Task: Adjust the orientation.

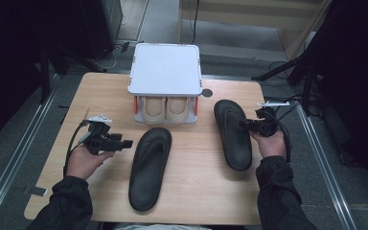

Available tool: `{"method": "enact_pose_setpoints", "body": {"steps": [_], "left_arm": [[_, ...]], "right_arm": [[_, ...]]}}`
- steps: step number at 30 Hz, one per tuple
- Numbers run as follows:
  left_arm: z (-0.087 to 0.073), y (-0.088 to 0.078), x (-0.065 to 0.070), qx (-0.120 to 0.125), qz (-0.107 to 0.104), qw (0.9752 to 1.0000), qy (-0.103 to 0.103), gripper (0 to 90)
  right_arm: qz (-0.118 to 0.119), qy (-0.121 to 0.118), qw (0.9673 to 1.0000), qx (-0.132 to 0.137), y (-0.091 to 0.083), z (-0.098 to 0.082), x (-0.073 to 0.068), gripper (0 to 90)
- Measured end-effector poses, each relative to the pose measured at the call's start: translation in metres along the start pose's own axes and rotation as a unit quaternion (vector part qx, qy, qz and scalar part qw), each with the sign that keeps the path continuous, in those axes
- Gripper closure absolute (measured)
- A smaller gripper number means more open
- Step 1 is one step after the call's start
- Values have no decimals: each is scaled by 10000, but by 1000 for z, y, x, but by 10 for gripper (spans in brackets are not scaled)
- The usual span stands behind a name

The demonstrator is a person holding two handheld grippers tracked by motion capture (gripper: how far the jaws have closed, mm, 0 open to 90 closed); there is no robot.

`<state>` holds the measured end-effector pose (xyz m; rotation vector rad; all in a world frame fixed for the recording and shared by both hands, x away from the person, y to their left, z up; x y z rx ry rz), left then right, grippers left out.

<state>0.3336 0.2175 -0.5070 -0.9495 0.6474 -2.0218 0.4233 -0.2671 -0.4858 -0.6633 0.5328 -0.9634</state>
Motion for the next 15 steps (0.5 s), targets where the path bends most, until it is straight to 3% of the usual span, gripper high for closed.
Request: {"method": "enact_pose_setpoints", "body": {"steps": [6,10,15], "left_arm": [[7,6,4,77,-40,9999,109,377],[11,9,6,-2,-33,9998,181,377],[17,14,8,17,-57,9998,203,379]], "right_arm": [[48,-105,9999,3,-11,-10,-13,732],[62,-140,9999,10,-14,-14,-20,732],[208,-207,9996,-2,-17,-20,-36,732]]}}
Point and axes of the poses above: each handheld gripper's, and its own axes: y roughly forward along the jaws, z roughly out of its top, x roughly to its right, the point moved 3 cm from there along y, roughly forward along the jaws, and after that the axes turned 7 degrees about -y, right-handed, at the moved point
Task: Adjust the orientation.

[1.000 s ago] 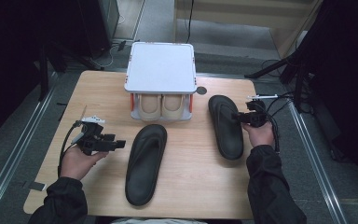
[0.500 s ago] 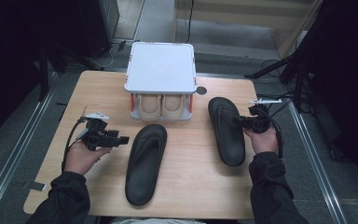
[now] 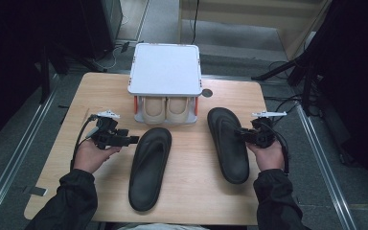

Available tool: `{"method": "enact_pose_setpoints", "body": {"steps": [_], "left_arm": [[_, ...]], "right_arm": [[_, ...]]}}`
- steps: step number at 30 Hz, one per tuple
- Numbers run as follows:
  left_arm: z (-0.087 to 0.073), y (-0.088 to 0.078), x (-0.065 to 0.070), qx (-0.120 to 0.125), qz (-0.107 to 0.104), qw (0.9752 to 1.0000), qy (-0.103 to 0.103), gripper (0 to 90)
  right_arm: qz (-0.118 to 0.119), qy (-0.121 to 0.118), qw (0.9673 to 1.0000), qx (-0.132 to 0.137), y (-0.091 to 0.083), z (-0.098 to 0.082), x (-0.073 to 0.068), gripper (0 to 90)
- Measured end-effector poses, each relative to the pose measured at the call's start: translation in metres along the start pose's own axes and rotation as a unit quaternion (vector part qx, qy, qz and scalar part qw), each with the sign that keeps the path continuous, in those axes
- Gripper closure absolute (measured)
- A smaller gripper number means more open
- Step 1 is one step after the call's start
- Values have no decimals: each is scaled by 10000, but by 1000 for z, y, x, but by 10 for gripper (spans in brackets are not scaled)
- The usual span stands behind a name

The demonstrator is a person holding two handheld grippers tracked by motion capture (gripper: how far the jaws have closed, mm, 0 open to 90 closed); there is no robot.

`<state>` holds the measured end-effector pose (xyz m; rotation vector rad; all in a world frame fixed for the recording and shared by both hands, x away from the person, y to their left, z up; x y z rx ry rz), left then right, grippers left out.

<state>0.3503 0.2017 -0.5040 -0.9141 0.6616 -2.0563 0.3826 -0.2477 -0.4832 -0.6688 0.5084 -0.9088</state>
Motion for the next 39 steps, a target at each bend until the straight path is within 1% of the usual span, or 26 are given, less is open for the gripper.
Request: {"method": "enact_pose_setpoints", "body": {"steps": [1,2,3,4,5,6,8,12,13,16,17,18,20,22,25,29,30,35,39], "left_arm": [[0,0,0,0,0,10000,0,380],[1,1,1,-6,6,10000,19,380],[2,2,1,-38,-7,10000,37,381],[2,3,2,-10,-25,10000,34,381],[2,3,2,-10,-25,10000,34,381],[2,5,3,-16,-15,10000,40,382],[2,5,3,-26,-8,10000,39,381],[2,4,2,-22,-2,10000,13,381],[2,4,2,-26,9,10000,23,381],[2,5,3,-29,7,10000,32,381],[2,5,3,-29,7,10000,32,381],[2,4,3,-40,-1,10000,34,380],[2,4,3,-32,-5,10000,29,378],[2,4,2,-14,8,10000,15,377],[2,4,1,-42,19,10000,15,377],[1,4,2,-47,47,10000,51,379],[1,3,2,-64,48,10000,55,383],[1,2,3,-88,63,9999,35,397],[0,1,3,-82,63,9999,94,414]], "right_arm": [[0,0,10000,0,0,0,0,732],[27,-35,10000,-1,-1,-3,-6,732],[34,-53,10000,-11,-1,-4,-10,731],[47,-66,10000,-7,-2,-5,-13,732],[47,-66,10000,-7,-2,-5,-13,732],[95,-79,9999,-1,-2,-7,-19,731],[117,-96,9999,9,-2,-7,-21,732],[238,-145,9996,45,-3,-11,-35,731],[259,-141,9996,36,-2,-11,-39,731],[327,-229,9992,17,-1,-14,-46,731],[327,-229,9992,17,-1,-14,-46,731],[373,-270,9989,0,2,-15,-52,730],[411,-283,9987,-47,4,-16,-57,730],[429,-314,9986,-44,6,-16,-59,730],[474,-371,9982,-76,10,-18,-67,729],[504,-369,9980,-86,13,-20,-72,729],[534,-377,9978,-97,16,-22,-76,729],[576,-410,9973,-177,22,-26,-85,728],[596,-436,9970,-218,26,-27,-90,728]]}}
Point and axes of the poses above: each handheld gripper's, and its own axes: y roughly forward along the jaws, z roughly out of its top, x roughly to its right, the point moved 3 cm from there along y, roughly forward along the jaws, and after that the axes turned 7 degrees about -y, right-handed, at the moved point
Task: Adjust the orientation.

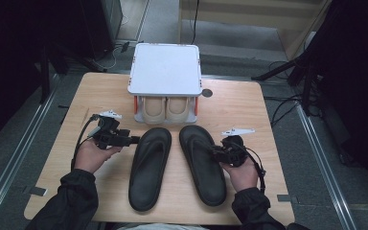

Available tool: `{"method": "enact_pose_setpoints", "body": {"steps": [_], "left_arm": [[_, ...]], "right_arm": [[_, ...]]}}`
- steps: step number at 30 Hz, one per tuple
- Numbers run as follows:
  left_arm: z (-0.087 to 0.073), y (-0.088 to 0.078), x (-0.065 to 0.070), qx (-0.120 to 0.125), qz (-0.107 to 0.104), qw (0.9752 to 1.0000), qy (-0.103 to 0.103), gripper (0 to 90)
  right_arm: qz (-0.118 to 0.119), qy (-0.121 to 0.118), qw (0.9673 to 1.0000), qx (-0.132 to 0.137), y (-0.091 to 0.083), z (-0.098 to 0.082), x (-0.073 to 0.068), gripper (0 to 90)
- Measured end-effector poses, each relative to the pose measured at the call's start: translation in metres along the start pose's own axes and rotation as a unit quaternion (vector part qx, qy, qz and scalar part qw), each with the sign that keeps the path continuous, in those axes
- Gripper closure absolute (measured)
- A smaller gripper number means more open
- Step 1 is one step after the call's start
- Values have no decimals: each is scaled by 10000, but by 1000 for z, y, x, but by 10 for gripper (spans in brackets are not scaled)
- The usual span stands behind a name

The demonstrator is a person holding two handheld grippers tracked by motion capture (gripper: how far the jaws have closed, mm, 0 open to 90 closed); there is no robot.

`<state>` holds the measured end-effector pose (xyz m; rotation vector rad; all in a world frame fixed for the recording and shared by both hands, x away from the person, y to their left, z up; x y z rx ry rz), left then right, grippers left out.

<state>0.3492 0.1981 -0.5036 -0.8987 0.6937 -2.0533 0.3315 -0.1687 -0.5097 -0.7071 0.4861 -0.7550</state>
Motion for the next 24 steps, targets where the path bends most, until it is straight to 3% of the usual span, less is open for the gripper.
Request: {"method": "enact_pose_setpoints", "body": {"steps": [6,10,13,16,21,24], "left_arm": [[-2,-3,2,26,-27,10000,44,477],[-4,-6,4,68,-139,9999,66,578],[-7,-8,7,175,-187,9994,217,653],[-8,-10,9,238,-288,9991,187,748],[-12,-9,7,150,-294,9993,148,834],[-16,-7,4,55,-283,9995,138,870]], "right_arm": [[19,-59,9999,-146,12,-3,-6,725],[77,-91,9998,-181,18,-3,-11,724],[119,-135,9997,-185,21,-2,-15,720],[120,-130,9997,-188,22,-1,-15,717],[133,-117,9997,-174,23,0,-14,713],[260,-27,9996,-133,21,2,-13,661]]}}
Point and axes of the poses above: each handheld gripper's, and its own axes: y roughly forward along the jaws, z roughly out of its top, x roughly to its right, the point moved 3 cm from there along y, roughly forward along the jaws, and after that the axes turned 7 degrees about -y, right-handed, at the moved point
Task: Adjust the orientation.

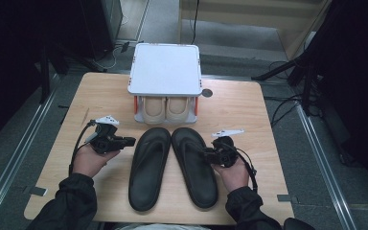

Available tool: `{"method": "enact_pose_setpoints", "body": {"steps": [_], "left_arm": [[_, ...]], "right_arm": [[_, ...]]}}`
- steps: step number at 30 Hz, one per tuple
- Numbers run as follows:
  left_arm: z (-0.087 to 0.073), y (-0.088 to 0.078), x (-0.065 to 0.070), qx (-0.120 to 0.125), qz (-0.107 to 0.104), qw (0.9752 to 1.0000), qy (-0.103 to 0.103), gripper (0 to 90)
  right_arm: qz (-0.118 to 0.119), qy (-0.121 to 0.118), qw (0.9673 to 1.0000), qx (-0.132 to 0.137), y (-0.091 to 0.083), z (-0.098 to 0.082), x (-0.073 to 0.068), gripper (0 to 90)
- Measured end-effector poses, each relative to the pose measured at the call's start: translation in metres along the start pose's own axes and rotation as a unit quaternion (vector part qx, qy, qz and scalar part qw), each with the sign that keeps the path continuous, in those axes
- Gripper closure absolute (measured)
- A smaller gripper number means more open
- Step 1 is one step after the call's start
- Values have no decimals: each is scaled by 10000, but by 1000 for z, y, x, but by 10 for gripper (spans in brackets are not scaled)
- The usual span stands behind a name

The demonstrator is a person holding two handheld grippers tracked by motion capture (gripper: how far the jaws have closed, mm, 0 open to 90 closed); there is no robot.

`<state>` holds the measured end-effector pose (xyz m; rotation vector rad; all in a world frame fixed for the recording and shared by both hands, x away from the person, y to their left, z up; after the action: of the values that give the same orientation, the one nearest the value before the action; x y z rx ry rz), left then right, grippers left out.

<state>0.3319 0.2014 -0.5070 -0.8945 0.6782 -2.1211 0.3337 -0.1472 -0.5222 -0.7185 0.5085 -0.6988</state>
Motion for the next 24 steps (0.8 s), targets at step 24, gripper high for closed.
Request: {"method": "enact_pose_setpoints", "body": {"steps": [24], "left_arm": [[-21,23,-5,-710,105,9974,-3,900]], "right_arm": [[-83,-314,9993,170,-9,3,11,900]]}}
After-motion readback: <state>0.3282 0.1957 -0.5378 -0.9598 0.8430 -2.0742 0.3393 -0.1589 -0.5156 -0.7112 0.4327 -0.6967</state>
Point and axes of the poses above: each handheld gripper's, and its own axes: y roughly forward along the jaws, z roughly out of its top, x roughly to its right, the point moved 3 cm from there along y, roughly forward along the jaws, and after that the axes turned 7 degrees about -y, right-handed, at the moved point
